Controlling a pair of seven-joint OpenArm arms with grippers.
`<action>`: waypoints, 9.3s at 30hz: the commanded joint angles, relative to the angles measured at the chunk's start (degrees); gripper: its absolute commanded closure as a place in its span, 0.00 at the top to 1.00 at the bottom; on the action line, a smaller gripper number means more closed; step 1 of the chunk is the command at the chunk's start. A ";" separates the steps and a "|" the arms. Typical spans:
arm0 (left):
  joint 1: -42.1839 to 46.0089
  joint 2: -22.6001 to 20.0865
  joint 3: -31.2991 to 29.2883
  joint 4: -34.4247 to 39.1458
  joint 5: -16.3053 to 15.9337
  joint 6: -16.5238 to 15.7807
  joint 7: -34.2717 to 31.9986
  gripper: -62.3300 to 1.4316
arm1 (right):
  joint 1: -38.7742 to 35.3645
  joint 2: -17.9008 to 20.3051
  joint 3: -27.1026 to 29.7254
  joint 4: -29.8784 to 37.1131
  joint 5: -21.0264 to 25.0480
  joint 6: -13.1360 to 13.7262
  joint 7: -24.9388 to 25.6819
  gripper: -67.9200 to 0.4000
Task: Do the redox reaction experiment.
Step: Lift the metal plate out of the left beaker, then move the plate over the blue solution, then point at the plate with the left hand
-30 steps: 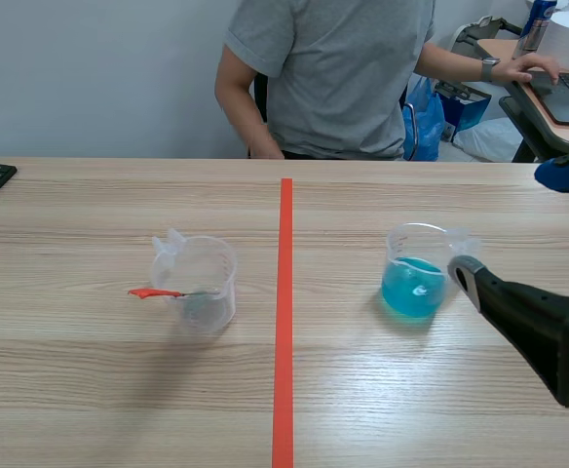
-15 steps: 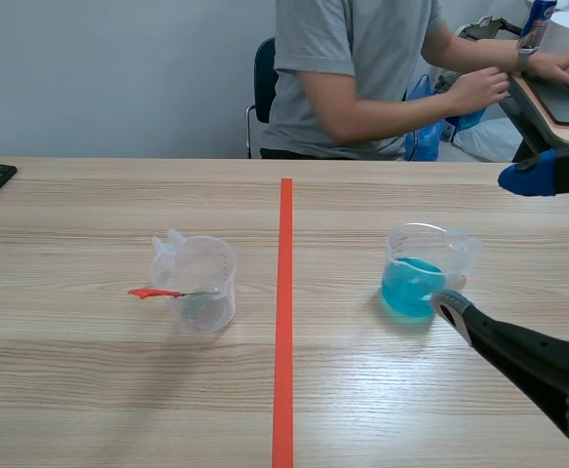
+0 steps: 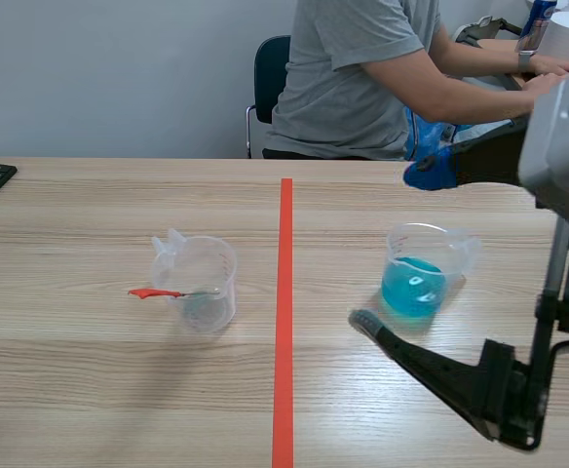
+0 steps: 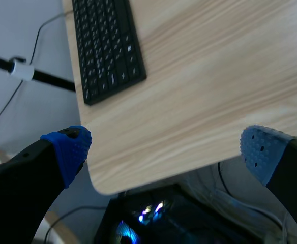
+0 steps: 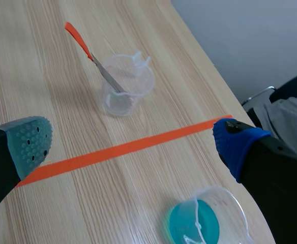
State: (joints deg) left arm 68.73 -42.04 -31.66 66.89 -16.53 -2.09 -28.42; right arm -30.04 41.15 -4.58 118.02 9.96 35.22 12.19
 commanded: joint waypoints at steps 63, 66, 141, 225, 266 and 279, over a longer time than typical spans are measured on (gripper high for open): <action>-20.04 7.89 32.28 -14.34 15.72 -13.94 0.85 0.10 | 38.71 -24.17 -38.01 -28.94 -17.79 -3.98 -1.97 1.00; -20.04 7.89 32.28 -14.34 15.74 -13.94 0.85 0.07 | 39.74 -25.27 -38.42 -30.71 -18.58 -3.98 -1.97 0.93; -20.35 9.16 32.28 -14.34 15.74 -13.97 1.07 0.07 | 40.65 -25.38 -11.17 -3.30 24.50 0.02 -43.17 0.01; -9.40 -0.72 24.39 5.07 9.92 -7.06 -17.29 0.07 | 32.72 9.31 1.97 -20.22 41.90 5.16 -22.36 0.01; -36.85 -12.66 48.19 34.05 7.10 -13.16 -7.39 0.07 | 32.72 9.29 1.99 -20.20 41.97 5.20 -22.77 0.01; -52.02 -5.31 63.63 33.66 7.08 -4.68 6.19 0.07 | 32.72 9.29 1.99 -20.20 42.18 5.35 -22.77 0.01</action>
State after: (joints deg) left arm 17.12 -47.92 31.99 100.18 -9.06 -7.31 -21.65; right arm 1.39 49.67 -2.85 96.86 51.09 40.60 -11.64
